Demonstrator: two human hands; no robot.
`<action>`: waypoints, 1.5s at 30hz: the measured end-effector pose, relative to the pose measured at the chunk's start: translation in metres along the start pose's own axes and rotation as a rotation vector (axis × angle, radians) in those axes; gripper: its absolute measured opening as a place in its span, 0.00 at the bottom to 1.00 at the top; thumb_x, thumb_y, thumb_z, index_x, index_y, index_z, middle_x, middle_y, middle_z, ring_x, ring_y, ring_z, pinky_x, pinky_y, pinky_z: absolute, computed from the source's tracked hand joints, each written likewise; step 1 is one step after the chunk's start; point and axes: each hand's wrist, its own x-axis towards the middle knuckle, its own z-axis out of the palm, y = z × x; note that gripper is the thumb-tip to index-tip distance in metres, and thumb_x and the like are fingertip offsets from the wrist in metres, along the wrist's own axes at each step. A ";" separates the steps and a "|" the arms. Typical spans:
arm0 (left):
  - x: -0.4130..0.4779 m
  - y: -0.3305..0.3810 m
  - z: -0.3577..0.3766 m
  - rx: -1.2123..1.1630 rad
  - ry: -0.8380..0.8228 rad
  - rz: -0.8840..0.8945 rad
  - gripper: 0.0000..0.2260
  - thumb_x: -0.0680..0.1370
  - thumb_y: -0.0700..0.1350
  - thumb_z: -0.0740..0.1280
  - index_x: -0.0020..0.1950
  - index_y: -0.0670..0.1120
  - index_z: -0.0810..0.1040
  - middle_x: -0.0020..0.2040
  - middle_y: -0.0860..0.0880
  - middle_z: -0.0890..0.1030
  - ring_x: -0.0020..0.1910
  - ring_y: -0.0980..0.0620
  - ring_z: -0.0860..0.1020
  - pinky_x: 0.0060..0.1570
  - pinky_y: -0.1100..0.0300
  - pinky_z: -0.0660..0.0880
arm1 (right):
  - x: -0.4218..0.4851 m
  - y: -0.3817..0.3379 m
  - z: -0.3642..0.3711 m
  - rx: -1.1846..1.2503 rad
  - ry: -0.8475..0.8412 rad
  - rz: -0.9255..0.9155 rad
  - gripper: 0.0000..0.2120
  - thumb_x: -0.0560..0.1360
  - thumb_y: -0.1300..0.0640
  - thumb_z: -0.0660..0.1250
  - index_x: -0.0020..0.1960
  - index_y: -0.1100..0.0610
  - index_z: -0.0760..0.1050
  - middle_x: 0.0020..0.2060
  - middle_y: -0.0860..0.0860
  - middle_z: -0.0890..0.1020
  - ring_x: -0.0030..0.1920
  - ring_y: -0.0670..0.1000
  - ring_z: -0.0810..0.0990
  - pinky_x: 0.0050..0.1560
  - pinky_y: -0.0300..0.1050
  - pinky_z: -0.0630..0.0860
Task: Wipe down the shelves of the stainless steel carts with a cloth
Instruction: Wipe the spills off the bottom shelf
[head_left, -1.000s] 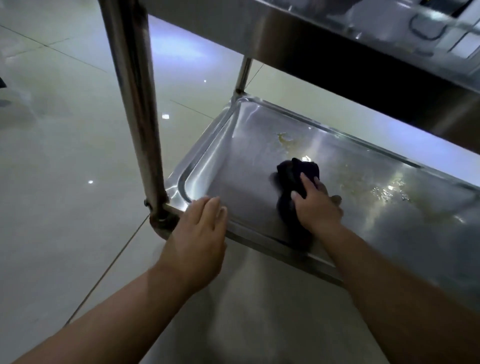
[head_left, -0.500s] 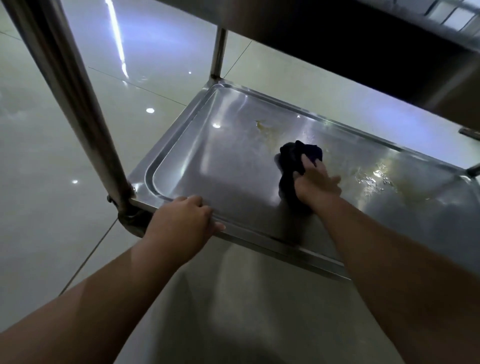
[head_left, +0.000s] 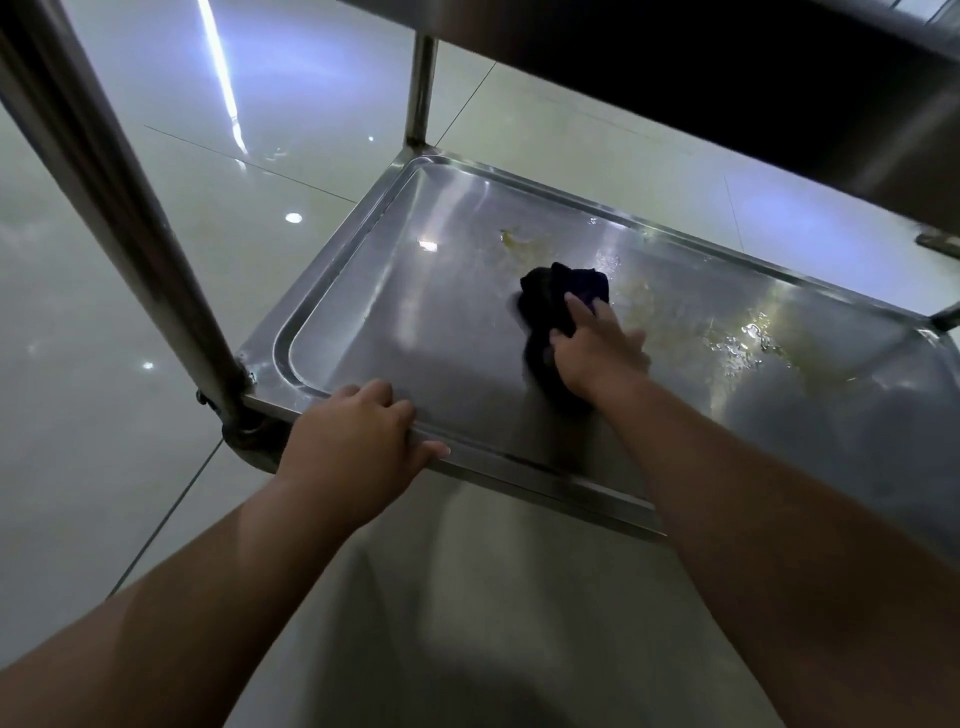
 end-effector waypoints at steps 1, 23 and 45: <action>-0.001 0.001 0.001 0.007 0.008 -0.006 0.22 0.75 0.67 0.53 0.50 0.52 0.76 0.47 0.53 0.74 0.47 0.52 0.75 0.36 0.60 0.67 | -0.008 -0.002 0.001 -0.005 -0.008 -0.056 0.26 0.78 0.42 0.53 0.74 0.38 0.50 0.76 0.44 0.51 0.69 0.62 0.57 0.65 0.56 0.59; 0.009 0.073 0.011 -0.090 -0.027 0.269 0.21 0.77 0.63 0.53 0.56 0.54 0.79 0.57 0.56 0.77 0.56 0.52 0.76 0.46 0.60 0.75 | -0.070 0.118 -0.005 -0.080 0.041 -0.460 0.26 0.76 0.42 0.56 0.72 0.32 0.54 0.74 0.39 0.57 0.59 0.56 0.67 0.59 0.53 0.68; 0.014 0.077 0.010 -0.072 -0.028 0.211 0.22 0.73 0.68 0.53 0.47 0.53 0.77 0.46 0.56 0.74 0.47 0.53 0.74 0.33 0.62 0.70 | 0.002 0.137 -0.021 -0.030 0.089 0.289 0.26 0.79 0.43 0.52 0.76 0.42 0.51 0.76 0.50 0.53 0.71 0.64 0.58 0.68 0.60 0.55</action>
